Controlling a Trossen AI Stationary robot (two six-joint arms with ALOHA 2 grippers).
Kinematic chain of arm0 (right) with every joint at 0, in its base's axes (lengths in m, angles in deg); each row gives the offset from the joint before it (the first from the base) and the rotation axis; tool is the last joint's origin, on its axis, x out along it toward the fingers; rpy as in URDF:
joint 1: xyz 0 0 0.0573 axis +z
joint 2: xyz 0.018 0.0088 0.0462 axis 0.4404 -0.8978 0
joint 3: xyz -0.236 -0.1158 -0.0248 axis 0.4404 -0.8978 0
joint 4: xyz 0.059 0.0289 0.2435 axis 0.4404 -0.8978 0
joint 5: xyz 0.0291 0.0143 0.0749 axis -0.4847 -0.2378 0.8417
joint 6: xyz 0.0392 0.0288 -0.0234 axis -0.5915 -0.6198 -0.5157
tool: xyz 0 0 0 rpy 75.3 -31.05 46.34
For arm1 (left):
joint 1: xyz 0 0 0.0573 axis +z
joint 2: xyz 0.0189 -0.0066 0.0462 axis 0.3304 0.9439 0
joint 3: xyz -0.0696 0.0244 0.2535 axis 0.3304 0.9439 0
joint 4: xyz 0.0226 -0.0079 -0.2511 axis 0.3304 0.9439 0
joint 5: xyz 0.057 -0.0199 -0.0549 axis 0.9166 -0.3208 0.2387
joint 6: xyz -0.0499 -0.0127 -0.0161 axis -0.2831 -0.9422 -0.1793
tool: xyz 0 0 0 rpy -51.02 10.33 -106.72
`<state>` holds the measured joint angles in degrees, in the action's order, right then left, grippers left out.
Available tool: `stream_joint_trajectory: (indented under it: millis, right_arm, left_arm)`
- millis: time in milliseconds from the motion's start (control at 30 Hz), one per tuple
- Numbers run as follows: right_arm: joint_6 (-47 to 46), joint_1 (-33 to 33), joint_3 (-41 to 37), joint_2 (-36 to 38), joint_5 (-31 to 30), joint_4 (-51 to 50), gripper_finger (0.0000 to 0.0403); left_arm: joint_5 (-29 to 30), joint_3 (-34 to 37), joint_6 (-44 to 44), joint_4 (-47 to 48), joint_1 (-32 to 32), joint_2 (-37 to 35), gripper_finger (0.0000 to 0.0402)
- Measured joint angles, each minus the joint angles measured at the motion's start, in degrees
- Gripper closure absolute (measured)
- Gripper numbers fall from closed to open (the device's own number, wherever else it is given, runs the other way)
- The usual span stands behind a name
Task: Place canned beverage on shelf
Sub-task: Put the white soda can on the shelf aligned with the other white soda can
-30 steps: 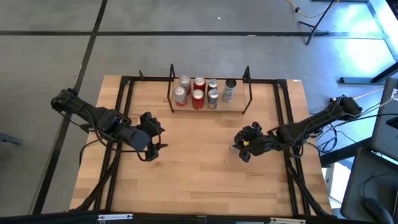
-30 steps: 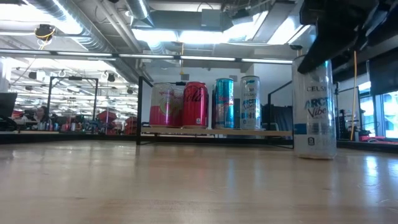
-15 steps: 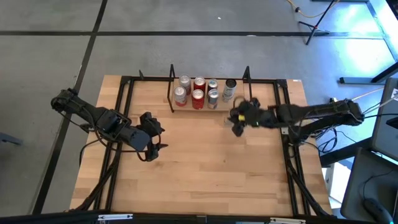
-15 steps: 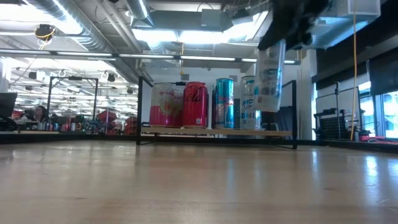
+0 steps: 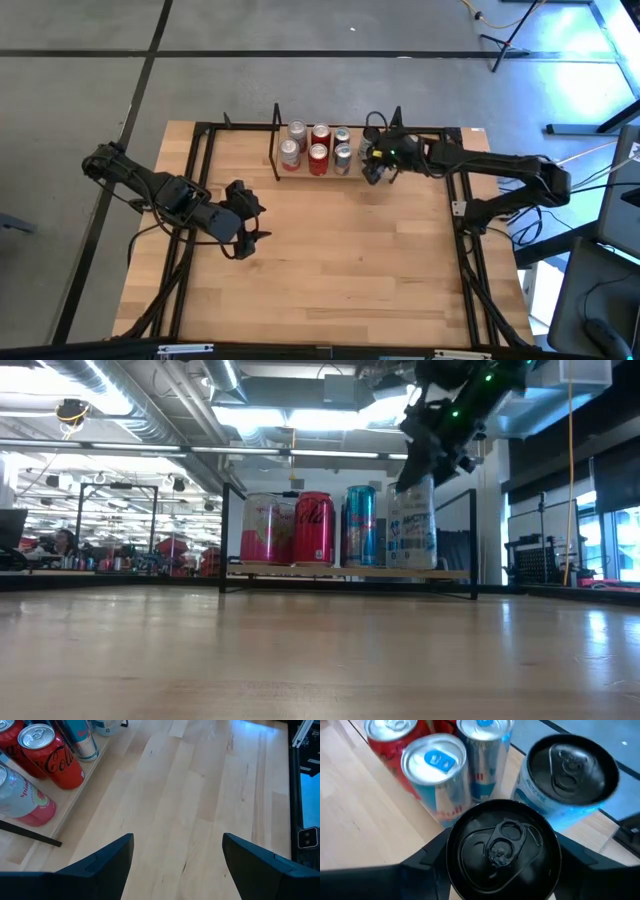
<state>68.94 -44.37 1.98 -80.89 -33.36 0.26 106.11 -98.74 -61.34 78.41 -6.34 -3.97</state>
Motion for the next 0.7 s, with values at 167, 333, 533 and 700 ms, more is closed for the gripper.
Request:
stream_joint_trajectory:
  millis: [167,333,533,700]
  right_arm:
    - [1.14,-2.73,0.13,-1.73,2.76,3.1,0.0182]
    - [2.23,-4.98,0.13,-2.0,4.53,4.28,0.0182]
    - [2.77,-5.95,0.11,-2.26,6.13,4.94,0.0171]
    - [3.83,-5.83,0.02,-2.42,6.17,4.75,0.0085]
  left_arm:
    - [0.64,0.0,0.0,0.03,0.0,0.0,0.0111]
    - [0.82,0.0,0.0,0.03,0.0,0.01,0.0111]
    - [0.84,0.0,0.0,0.03,0.0,0.0,0.0111]
    - [0.84,0.0,0.0,0.03,0.0,0.01,0.0111]
